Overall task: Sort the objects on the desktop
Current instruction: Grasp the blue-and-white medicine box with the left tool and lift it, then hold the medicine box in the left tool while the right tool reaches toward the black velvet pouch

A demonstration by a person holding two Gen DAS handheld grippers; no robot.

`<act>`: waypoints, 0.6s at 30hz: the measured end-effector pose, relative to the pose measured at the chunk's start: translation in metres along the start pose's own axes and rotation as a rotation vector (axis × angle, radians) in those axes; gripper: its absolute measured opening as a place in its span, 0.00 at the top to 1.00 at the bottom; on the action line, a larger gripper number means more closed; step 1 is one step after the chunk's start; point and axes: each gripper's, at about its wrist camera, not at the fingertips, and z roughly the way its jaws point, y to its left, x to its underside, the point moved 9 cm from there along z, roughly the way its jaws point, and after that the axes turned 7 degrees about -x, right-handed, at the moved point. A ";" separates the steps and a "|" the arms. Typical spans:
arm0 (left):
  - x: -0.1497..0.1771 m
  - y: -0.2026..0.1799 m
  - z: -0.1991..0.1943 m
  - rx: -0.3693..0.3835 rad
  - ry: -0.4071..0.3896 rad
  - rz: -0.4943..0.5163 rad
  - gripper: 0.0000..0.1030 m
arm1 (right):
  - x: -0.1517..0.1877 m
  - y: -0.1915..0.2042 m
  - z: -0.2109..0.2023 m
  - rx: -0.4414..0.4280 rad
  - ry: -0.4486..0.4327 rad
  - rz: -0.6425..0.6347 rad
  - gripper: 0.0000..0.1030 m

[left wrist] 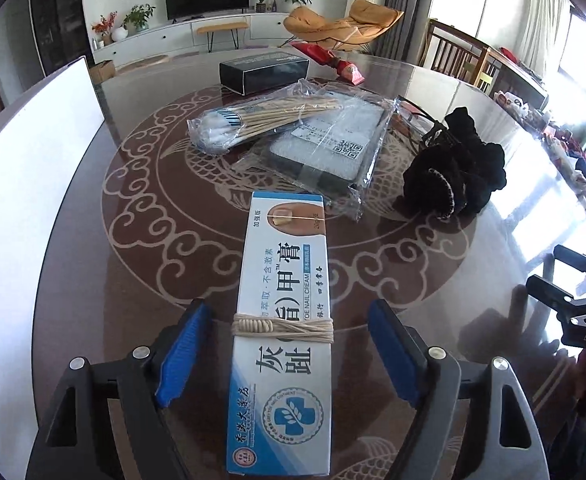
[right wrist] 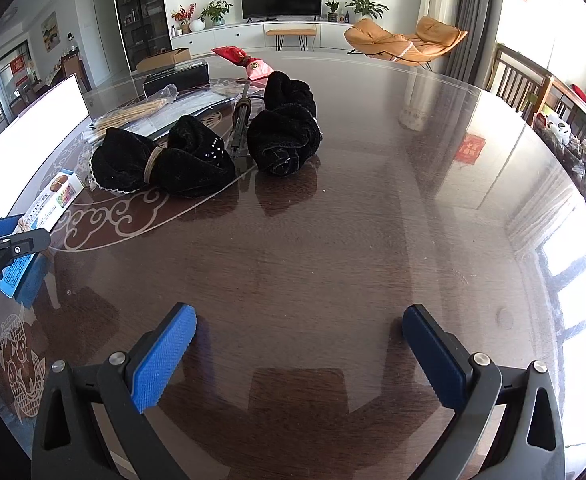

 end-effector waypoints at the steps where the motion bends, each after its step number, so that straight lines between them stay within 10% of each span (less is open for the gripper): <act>1: 0.000 0.002 0.002 -0.030 -0.007 0.005 0.23 | 0.000 0.000 0.000 0.000 0.000 0.000 0.00; 6: -0.007 0.022 0.001 -0.088 -0.058 -0.065 0.58 | 0.000 0.000 0.000 0.001 0.001 0.000 0.00; 18: -0.017 0.088 0.013 -0.165 -0.063 -0.189 0.57 | 0.000 -0.001 0.000 0.002 0.003 0.000 0.00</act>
